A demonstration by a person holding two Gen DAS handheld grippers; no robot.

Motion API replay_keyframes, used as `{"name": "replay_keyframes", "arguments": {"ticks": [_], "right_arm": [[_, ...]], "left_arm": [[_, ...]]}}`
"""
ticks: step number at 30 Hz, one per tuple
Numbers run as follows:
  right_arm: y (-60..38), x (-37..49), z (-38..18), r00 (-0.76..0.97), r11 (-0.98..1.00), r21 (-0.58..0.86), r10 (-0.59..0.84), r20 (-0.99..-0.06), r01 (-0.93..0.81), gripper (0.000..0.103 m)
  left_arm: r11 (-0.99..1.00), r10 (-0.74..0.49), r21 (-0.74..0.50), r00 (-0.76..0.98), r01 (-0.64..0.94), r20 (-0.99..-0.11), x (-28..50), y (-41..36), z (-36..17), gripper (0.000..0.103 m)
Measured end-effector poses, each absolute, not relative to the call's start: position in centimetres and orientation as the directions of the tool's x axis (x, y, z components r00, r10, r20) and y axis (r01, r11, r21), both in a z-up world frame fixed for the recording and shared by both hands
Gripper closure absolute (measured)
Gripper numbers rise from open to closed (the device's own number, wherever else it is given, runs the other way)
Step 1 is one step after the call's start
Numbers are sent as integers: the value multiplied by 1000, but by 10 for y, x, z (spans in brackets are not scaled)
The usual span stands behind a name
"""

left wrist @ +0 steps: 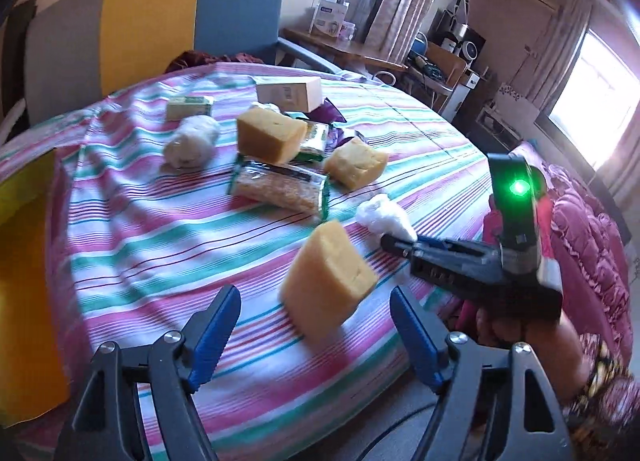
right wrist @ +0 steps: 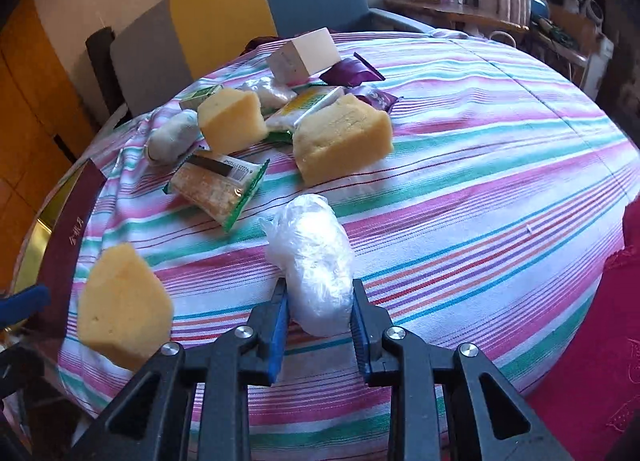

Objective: Organize objects
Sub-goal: 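Grasp the white wrapped bundle with the right tool while the left tool grasps a yellow sponge block, then carry the sponge into the gold tray and open the left tool while the right tool carries the bundle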

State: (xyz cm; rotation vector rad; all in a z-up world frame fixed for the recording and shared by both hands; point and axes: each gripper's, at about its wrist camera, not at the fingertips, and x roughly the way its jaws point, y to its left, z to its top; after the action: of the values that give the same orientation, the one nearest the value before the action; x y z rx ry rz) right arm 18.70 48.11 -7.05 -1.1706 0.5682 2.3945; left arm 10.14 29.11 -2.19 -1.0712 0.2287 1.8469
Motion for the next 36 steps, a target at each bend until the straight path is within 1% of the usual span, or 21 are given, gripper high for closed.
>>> {"name": "replay_keyframes", "arguments": {"ticks": [5, 10, 14, 20, 25, 27, 30, 36], "right_arm": [[483, 188, -72, -566, -831, 184, 179, -805, -525, 74], [482, 191, -72, -567, -835, 176, 184, -803, -521, 74], [481, 191, -72, -566, -837, 171, 188, -803, -520, 74], [481, 190, -73, -564, -839, 166, 190, -803, -519, 74], [479, 189, -72, -559, -840, 152, 201, -804, -520, 74], [479, 189, -72, -557, -840, 147, 205, -805, -521, 74], [477, 189, -71, -557, -838, 144, 212, -803, -527, 74], [469, 188, -65, -561, -845, 140, 211, -801, -517, 74]], "left_arm": [[-521, 633, -307, -118, -796, -765, 98, 319, -34, 25], [-540, 602, -286, -126, -791, -789, 98, 330, -48, 28], [-546, 586, -276, -125, -791, -801, 95, 328, -55, 48], [-529, 588, -261, -127, -808, -799, 101, 317, -54, 55], [-516, 601, -353, -36, -780, -799, 99, 299, -61, 61], [-513, 609, -380, -15, -770, -793, 99, 290, -63, 64], [-504, 609, -367, -21, -782, -793, 105, 282, -62, 68], [-510, 640, -357, -67, -783, -766, 105, 261, -53, 70]]}}
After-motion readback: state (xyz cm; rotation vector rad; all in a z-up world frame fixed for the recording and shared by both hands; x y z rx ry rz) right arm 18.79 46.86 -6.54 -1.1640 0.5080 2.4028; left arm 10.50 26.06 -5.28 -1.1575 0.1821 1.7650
